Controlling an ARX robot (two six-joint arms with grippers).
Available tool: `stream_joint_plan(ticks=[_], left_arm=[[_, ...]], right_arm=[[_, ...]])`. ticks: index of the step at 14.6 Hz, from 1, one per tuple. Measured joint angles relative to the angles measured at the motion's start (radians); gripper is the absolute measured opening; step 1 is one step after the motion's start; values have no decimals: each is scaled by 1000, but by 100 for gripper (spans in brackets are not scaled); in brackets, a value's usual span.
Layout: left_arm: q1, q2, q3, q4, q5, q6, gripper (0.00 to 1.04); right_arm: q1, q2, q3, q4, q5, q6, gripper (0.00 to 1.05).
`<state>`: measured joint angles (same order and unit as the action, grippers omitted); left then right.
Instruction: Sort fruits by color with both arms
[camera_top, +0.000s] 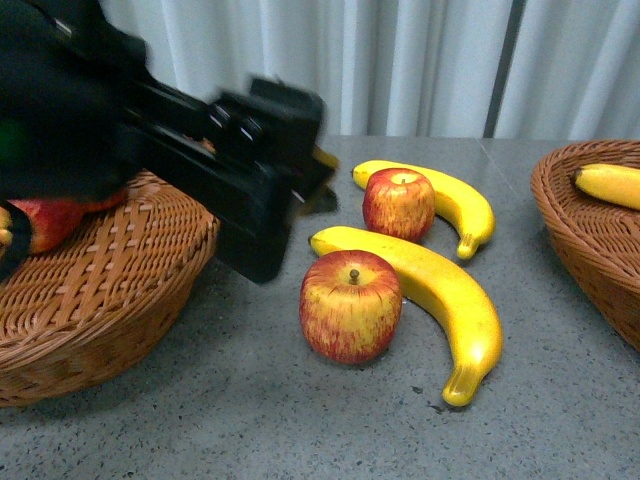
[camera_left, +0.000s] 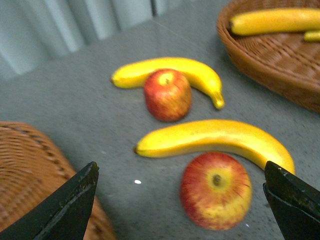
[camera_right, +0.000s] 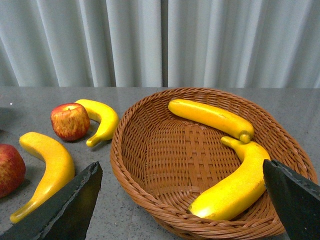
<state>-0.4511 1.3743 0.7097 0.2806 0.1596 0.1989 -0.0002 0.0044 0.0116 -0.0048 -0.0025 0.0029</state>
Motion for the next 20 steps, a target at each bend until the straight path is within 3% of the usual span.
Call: stream_joint_plan(ticks=[3, 10, 12, 14, 18, 20], left_arm=[[-93, 188, 58, -10, -27, 19, 98], [-69, 380, 121, 54, 50, 20, 98], [-69, 386, 126, 54, 56, 20, 88], [-71, 386, 126, 50, 61, 20, 69], [-61, 339, 110, 38, 55, 18, 66], [-12, 247, 105, 63, 24, -17, 66]], right_arm=[[0, 0, 0, 0, 0, 0, 98], [0, 0, 0, 0, 0, 0, 98], [0, 0, 0, 0, 0, 0, 98], [0, 0, 0, 0, 0, 0, 98], [0, 0, 0, 0, 0, 0, 98], [0, 0, 0, 0, 0, 0, 98]])
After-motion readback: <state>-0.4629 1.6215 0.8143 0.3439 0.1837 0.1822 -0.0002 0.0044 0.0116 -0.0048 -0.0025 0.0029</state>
